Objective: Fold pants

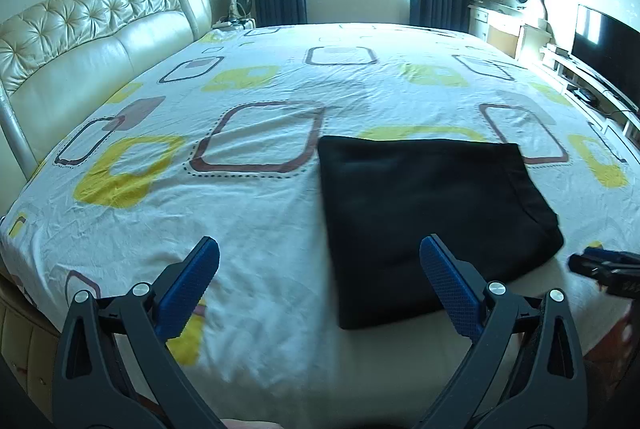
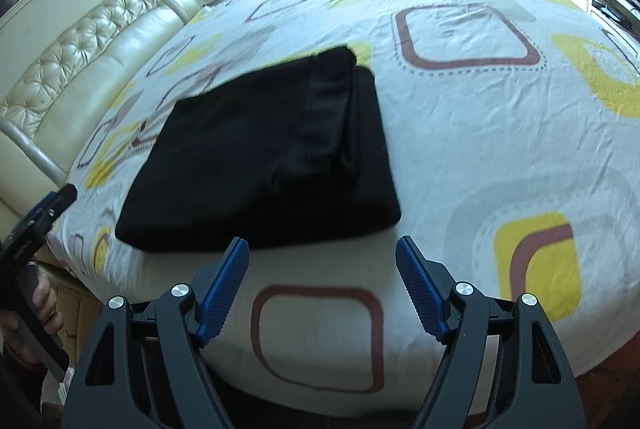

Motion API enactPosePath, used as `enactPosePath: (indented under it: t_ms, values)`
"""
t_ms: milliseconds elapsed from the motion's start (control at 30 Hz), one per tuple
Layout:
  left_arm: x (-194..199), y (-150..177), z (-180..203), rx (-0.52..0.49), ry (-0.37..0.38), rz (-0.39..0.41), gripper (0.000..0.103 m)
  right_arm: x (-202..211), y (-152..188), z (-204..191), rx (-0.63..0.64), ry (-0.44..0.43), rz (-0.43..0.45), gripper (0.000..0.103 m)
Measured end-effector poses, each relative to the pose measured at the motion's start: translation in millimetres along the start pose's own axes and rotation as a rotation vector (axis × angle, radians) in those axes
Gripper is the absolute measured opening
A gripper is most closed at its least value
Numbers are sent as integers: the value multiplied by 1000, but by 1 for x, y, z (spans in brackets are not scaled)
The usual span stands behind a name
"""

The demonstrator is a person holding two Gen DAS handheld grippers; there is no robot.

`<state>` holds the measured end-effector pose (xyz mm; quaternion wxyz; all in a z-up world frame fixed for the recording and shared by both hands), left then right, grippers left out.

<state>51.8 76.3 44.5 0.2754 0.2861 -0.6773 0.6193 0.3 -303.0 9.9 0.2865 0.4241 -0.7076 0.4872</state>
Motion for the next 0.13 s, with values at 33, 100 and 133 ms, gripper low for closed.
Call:
enactPosePath:
  t_ms: [33, 100, 133]
  values:
    - [-19, -9, -20, 18, -34, -14, 101, 1, -16, 8, -10, 15, 27, 82]
    - [-62, -24, -59, 60, -113, -46, 101, -2, -53, 29, -43, 56, 95, 84]
    - [-85, -31, -80, 87, -160, -74, 101, -9, -74, 40, -57, 77, 119, 84]
Point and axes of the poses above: each gripper's, at about its wrist camera, not at the fingertips, and x roughly against the way its jaws point, z to its right, y to its underside, the point moved 2 cm from there along -x, roughly the way its jaws point, and after that the axes turned 5 degrees about -z, right-handed, at the moved point
